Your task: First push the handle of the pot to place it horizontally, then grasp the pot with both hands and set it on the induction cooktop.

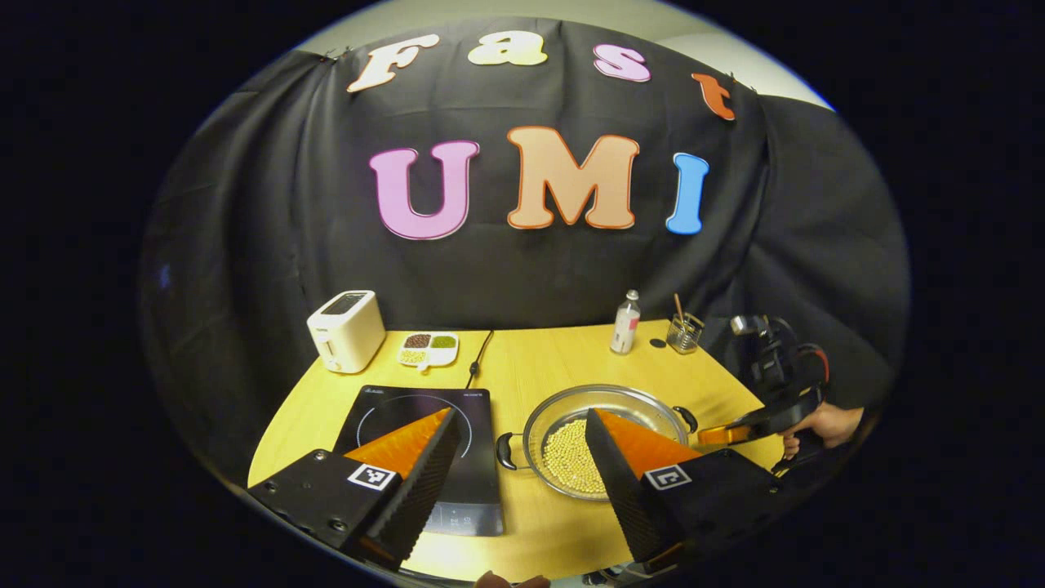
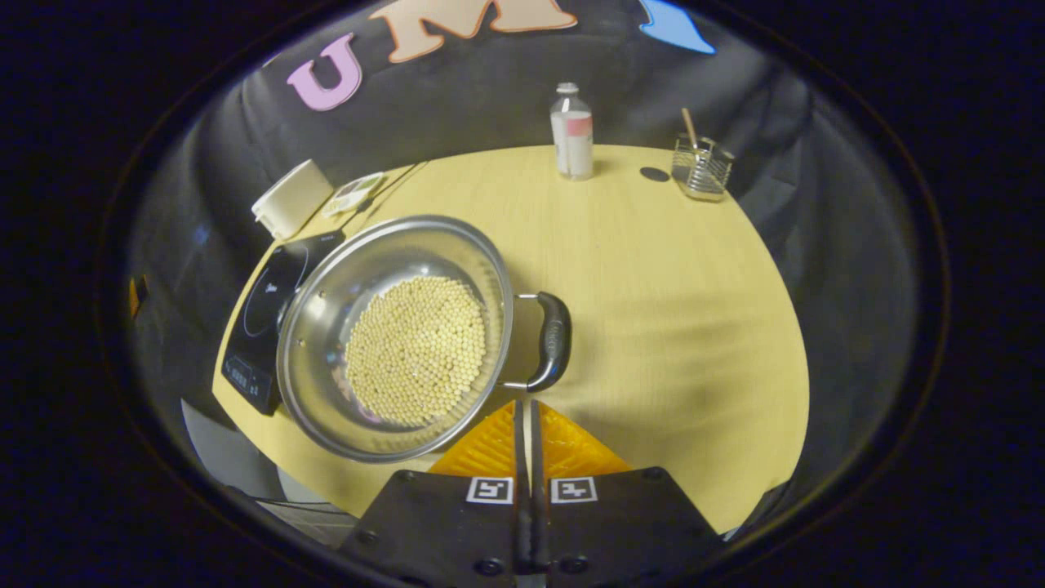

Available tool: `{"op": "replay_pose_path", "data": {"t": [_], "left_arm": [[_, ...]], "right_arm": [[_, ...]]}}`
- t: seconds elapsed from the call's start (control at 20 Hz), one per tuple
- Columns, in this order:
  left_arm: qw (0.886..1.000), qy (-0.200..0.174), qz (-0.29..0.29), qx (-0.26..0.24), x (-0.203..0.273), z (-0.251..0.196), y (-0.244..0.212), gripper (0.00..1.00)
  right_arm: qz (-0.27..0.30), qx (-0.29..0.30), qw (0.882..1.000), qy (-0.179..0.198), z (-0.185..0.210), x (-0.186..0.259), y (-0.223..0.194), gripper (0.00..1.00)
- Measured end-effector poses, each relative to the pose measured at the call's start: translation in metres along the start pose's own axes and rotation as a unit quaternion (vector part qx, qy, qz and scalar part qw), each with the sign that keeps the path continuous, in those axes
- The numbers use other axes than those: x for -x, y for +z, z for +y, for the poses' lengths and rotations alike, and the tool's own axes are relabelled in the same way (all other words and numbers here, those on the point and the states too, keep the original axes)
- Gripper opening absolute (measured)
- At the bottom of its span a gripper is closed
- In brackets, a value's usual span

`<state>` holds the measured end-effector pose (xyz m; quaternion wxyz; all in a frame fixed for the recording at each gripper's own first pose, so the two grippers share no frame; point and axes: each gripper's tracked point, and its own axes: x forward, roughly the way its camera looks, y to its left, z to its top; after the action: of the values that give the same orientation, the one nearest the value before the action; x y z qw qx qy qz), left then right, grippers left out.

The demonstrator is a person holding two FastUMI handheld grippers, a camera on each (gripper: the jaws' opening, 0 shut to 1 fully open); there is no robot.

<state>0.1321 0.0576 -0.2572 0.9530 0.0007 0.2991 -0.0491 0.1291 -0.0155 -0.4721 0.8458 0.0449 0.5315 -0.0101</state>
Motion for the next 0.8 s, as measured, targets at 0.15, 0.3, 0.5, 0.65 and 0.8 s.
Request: {"op": "replay_pose_path", "data": {"t": [0.15, 0.3, 0.5, 0.65, 0.8], "left_arm": [[0.996, -0.045, 0.052, 0.05, -0.017, 0.004, -0.029, 0.96], [0.991, -0.057, 0.09, 0.079, -0.033, 0.023, -0.053, 0.96], [0.982, -0.084, 0.137, 0.101, -0.054, 0.031, -0.074, 0.96], [0.977, -0.088, 0.166, 0.1, -0.072, 0.033, -0.088, 0.96], [0.973, -0.084, 0.192, 0.096, -0.09, 0.031, -0.105, 0.96]], "right_arm": [[-0.008, -0.036, 0.998, -0.044, -0.002, 0.014, 0.0, 0.05], [-0.02, -0.074, 0.995, -0.058, 0.01, 0.024, 0.001, 0.23], [-0.027, -0.081, 0.994, -0.071, 0.019, 0.035, 0.003, 0.61], [-0.014, -0.084, 0.994, -0.075, 0.017, 0.026, 0.005, 0.61], [-0.01, -0.086, 0.994, -0.073, 0.009, 0.011, 0.013, 0.64]]}}
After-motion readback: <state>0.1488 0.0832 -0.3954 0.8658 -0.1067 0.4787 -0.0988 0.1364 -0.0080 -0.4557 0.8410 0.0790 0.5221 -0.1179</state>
